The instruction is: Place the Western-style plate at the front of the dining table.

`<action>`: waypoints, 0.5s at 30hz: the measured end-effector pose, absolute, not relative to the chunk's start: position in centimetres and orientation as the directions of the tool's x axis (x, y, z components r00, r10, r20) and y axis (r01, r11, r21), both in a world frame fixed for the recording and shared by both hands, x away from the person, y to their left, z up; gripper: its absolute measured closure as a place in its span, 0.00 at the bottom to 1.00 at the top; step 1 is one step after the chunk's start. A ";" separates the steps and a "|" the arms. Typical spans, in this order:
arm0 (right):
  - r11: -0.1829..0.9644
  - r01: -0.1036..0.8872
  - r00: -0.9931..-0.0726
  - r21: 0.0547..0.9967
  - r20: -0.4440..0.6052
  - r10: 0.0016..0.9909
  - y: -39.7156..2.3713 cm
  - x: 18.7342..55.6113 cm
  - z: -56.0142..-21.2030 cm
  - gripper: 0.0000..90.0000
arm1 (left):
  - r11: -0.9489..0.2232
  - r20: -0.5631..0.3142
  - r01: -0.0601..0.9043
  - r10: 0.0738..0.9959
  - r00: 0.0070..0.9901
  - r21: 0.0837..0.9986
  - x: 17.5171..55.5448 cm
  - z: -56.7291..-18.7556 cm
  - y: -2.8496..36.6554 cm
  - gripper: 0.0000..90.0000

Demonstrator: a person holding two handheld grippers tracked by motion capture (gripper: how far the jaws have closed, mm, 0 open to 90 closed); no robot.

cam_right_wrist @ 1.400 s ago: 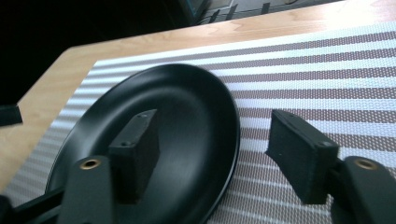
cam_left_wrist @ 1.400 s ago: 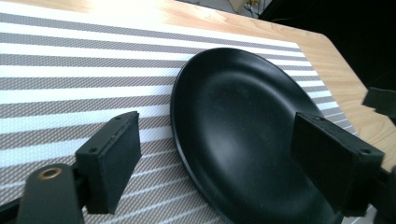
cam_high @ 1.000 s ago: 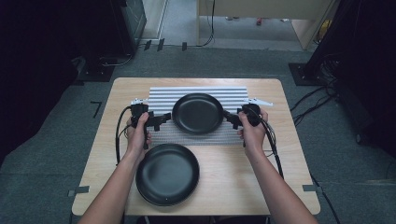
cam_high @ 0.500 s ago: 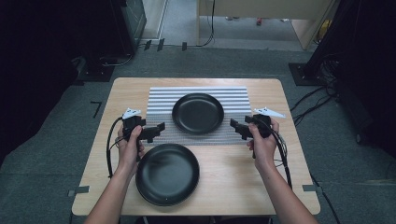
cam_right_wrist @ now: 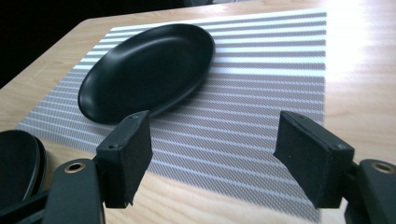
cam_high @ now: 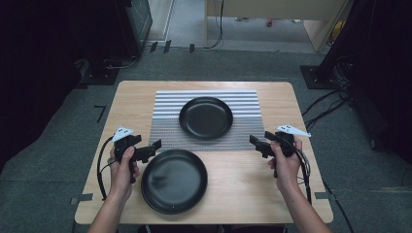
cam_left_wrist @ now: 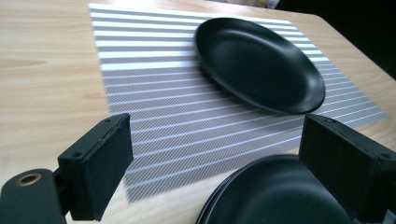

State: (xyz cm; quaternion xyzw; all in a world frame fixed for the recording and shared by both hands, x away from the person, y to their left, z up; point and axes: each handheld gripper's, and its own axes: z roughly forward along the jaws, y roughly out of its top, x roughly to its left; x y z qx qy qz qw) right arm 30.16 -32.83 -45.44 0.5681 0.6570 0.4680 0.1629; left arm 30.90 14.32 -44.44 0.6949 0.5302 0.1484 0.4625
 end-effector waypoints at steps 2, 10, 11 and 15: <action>-0.089 0.595 -0.297 0.799 0.321 0.899 -33.3 29.6 -45.7 0.30 | -0.006 -0.283 0.604 0.879 0.383 0.797 30.1 -44.9 15.0 0.11; -0.097 0.606 -0.273 0.790 0.321 0.907 -35.1 27.7 -47.0 0.30 | -0.012 -0.249 0.593 0.900 0.357 0.805 28.0 -45.6 16.4 0.11; -0.097 0.604 -0.272 0.791 0.318 0.908 -35.3 27.5 -47.2 0.30 | -0.016 -0.242 0.590 0.903 0.356 0.807 27.7 -45.7 16.5 0.11; -0.092 0.599 -0.270 0.796 0.309 0.912 -35.9 26.7 -47.4 0.30 | -0.013 -0.241 0.590 0.905 0.350 0.807 27.0 -46.0 17.1 0.11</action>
